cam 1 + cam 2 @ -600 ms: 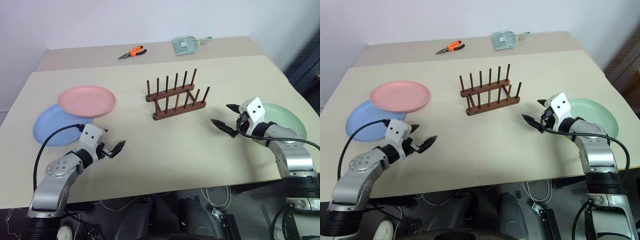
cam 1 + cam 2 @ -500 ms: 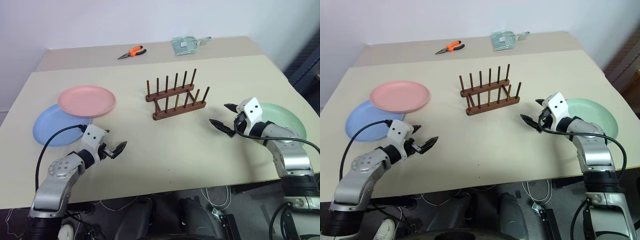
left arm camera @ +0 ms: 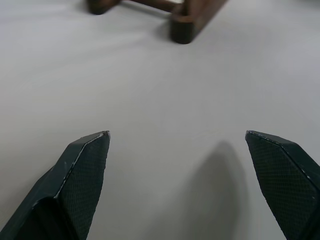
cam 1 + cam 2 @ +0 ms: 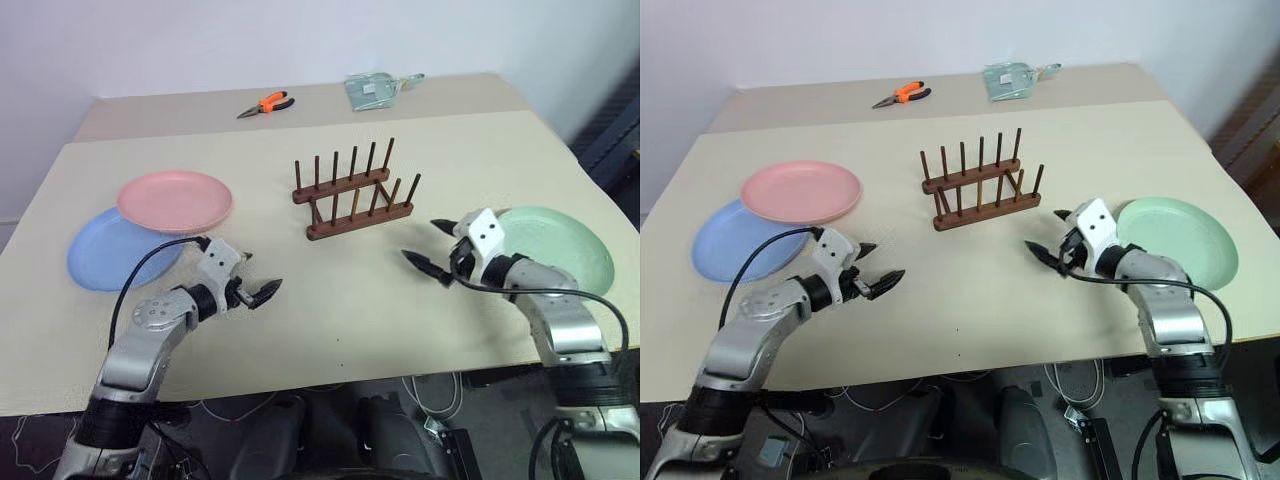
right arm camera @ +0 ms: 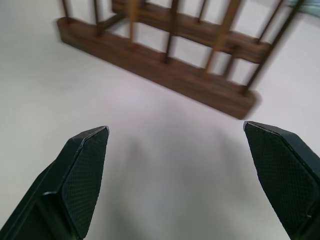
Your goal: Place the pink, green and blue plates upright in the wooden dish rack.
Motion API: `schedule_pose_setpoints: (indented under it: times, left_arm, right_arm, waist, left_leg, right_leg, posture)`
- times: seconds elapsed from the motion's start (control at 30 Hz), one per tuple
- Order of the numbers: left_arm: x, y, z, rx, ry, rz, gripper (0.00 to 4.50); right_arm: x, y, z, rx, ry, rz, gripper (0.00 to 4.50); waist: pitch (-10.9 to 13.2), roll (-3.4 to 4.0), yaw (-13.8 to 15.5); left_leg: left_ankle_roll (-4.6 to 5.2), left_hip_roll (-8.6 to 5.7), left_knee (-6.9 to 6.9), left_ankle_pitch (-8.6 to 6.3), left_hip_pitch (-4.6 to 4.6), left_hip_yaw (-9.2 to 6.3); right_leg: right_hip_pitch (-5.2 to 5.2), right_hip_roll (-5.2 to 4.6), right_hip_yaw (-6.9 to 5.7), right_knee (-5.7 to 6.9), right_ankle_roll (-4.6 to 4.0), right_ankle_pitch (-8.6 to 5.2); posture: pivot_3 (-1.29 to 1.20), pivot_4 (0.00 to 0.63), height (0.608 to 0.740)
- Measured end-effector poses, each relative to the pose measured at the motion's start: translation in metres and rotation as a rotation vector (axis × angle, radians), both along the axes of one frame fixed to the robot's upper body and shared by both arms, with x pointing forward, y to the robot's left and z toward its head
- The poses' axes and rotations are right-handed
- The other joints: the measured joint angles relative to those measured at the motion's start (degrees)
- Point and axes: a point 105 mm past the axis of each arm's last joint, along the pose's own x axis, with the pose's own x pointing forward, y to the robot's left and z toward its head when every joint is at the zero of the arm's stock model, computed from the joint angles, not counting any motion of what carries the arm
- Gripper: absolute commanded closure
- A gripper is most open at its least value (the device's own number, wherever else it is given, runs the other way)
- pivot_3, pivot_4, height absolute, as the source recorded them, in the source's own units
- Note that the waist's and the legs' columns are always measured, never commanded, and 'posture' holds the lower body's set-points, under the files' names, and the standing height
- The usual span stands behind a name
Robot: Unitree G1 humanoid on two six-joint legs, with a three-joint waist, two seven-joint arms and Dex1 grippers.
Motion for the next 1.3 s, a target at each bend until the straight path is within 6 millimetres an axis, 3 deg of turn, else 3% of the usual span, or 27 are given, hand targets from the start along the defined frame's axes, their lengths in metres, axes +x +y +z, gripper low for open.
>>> schedule_pose_setpoints:
  times: [0.1, 0.23, 0.37, 0.47, 0.67, 0.83, 1.03, 1.13, 1.27, 1.3]
  left_arm:
    - [0.022, -0.019, 0.002, 0.010, -0.001, -0.079, 0.05]
    - [0.055, -0.046, 0.005, 0.032, -0.024, -0.136, 0.05]
    - [0.072, -0.067, 0.004, 0.027, -0.033, -0.181, 0.05]
    - [0.075, -0.076, 0.003, 0.019, -0.037, -0.205, 0.92]
    - [0.070, -0.084, 0.001, 0.010, -0.062, -0.260, 3.74]
    - [0.055, -0.078, -0.001, 0.008, -0.076, -0.320, 3.74]
    - [0.020, -0.069, -0.004, 0.078, -0.067, -0.507, 3.74]
    - [0.008, -0.065, -0.005, 0.104, -0.048, -0.581, 2.33]
    - [0.012, -0.063, -0.005, 0.106, -0.050, -0.549, 0.33]
    - [0.015, -0.061, -0.004, 0.110, -0.056, -0.528, 0.33]
  right_arm:
    - [-0.001, 0.004, 0.008, -0.004, -0.044, -0.023, 0.09]
    - [-0.008, 0.003, 0.003, -0.004, -0.041, -0.068, 0.09]
    - [-0.016, 0.001, 0.000, -0.013, -0.041, -0.103, 0.09]
    - [-0.019, -0.002, 0.004, -0.014, -0.055, -0.129, 0.00]
    - [-0.023, -0.005, 0.000, -0.022, -0.044, -0.139, 0.00]
    - [-0.027, -0.015, -0.004, -0.078, -0.026, -0.144, 0.00]
    - [-0.034, -0.048, -0.004, -0.145, -0.002, -0.205, 0.00]
    - [-0.038, -0.064, -0.005, -0.173, 0.010, -0.241, 0.00]
    - [-0.039, -0.065, -0.006, -0.182, 0.010, -0.233, 0.00]
    - [-0.039, -0.064, -0.006, -0.184, 0.011, -0.231, 0.00]
  waist:
    - [0.00, 0.00, -0.11]
    - [0.01, -0.05, 0.58]
    - [-0.01, -0.03, 1.07]
    - [-0.04, -0.06, 1.27]
    - [-0.06, -0.07, 1.13]
    - [-0.07, -0.06, 1.09]
    - [-0.06, -0.06, 1.10]
    - [-0.06, -0.06, 1.19]
    - [-0.06, -0.07, 1.15]
    - [-0.06, -0.07, 1.15]
  left_leg:
    - [0.00, -0.02, 0.01, 0.00, -0.01, 0.01]
    - [0.01, -0.03, 0.00, 0.01, -0.02, -0.02]
    - [0.01, -0.04, 0.01, 0.00, -0.02, 0.00]
    - [0.01, -0.04, 0.06, 0.00, -0.02, -0.02]
    - [0.03, -0.04, 0.07, 0.00, -0.01, -0.02]
    - [0.04, -0.03, 0.03, 0.01, -0.01, -0.02]
    - [0.04, -0.03, 0.03, 0.00, -0.01, -0.01]
    - [0.04, -0.03, 0.04, 0.00, -0.01, -0.02]
    - [0.04, -0.03, 0.05, 0.00, -0.02, -0.02]
    - [0.04, -0.03, 0.04, 0.00, -0.01, -0.02]
  right_leg:
    - [0.02, -0.01, 0.00, -0.04, 0.03, 0.01]
    - [0.00, -0.01, -0.03, -0.03, 0.05, 0.03]
    - [0.00, -0.02, -0.01, -0.03, 0.06, 0.03]
    - [0.05, -0.02, -0.04, -0.03, 0.08, 0.03]
    - [0.07, -0.01, -0.03, -0.03, 0.11, 0.05]
    - [0.04, -0.01, -0.02, -0.03, 0.10, 0.04]
    - [0.04, -0.01, -0.01, -0.03, 0.09, 0.04]
    - [0.05, -0.01, -0.01, -0.04, 0.08, 0.04]
    - [0.06, -0.02, -0.01, -0.04, 0.09, 0.03]
    - [0.05, -0.02, -0.01, -0.04, 0.09, 0.03]
  posture:
    - [0.00, 0.150, 0.727]
    - [0.00, 0.150, 0.727]
    - [0.00, 0.150, 0.727]
    - [0.00, 0.150, 0.727]
    - [0.00, 0.150, 0.727]
    - [0.00, 0.150, 0.727]
    - [0.00, 0.150, 0.727]
    - [0.00, 0.150, 0.727]
    - [0.00, 0.150, 0.727]
    - [0.00, 0.150, 0.727]
